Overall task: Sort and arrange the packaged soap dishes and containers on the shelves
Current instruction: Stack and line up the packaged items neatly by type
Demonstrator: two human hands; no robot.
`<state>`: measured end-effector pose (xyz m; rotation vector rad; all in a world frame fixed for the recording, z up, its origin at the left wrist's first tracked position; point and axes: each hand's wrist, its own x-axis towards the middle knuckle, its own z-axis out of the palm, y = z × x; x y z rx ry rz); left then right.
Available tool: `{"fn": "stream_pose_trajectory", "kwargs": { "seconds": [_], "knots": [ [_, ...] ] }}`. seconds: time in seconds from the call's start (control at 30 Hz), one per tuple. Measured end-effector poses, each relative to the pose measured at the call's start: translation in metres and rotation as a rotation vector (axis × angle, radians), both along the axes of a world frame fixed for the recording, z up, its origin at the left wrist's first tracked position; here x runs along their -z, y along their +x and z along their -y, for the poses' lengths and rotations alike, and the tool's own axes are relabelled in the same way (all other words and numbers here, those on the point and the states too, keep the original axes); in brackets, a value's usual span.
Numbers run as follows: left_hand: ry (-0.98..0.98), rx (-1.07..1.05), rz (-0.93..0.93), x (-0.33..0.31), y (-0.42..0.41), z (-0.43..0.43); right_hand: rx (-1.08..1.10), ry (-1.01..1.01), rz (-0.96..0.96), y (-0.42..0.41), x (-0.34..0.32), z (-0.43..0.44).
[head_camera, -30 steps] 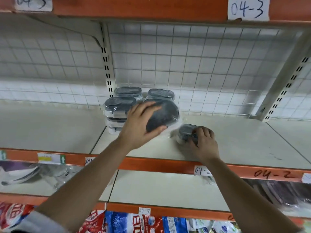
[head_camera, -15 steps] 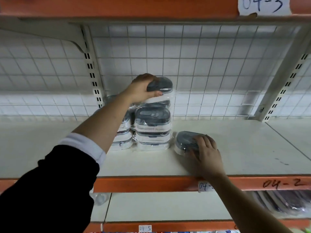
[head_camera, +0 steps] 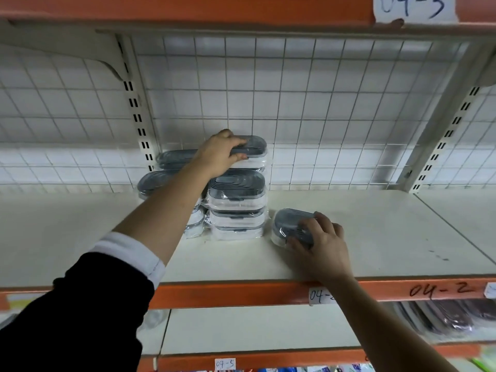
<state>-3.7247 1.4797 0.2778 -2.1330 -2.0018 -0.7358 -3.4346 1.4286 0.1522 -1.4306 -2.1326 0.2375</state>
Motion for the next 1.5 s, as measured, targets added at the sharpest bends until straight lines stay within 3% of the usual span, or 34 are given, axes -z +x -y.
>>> {"fn": "stream_pose_trajectory", "kwargs": {
  "seconds": [0.13, 0.27, 0.43, 0.73, 1.0, 1.17, 1.5],
  "knots": [
    [0.072, -0.034, 0.012, 0.004, 0.014, 0.033, 0.028, -0.05, 0.018, 0.002, 0.0, -0.002],
    [0.3, -0.046, 0.036, 0.021, 0.036, 0.087, 0.027, -0.051, -0.01, 0.005, 0.002, -0.005],
    [0.473, -0.06, -0.086, 0.059, 0.048, 0.14, 0.109, 0.027, -0.12, 0.012, 0.0, -0.002],
    [0.473, -0.074, -0.176, 0.1, 0.024, 0.19, 0.202, 0.331, -0.412, -0.001, -0.041, 0.015],
    [0.309, -0.227, -0.118, 0.118, -0.009, 0.21, -0.132, 0.368, -0.472, -0.083, -0.104, 0.021],
    [0.229, -0.273, -0.021, 0.122, -0.012, 0.213, -0.304, 0.352, -0.321, -0.148, -0.132, 0.004],
    [0.327, -0.206, 0.042, 0.13, -0.021, 0.211, -0.328, 0.354, 0.083, -0.237, -0.158, -0.034]
  ]
}}
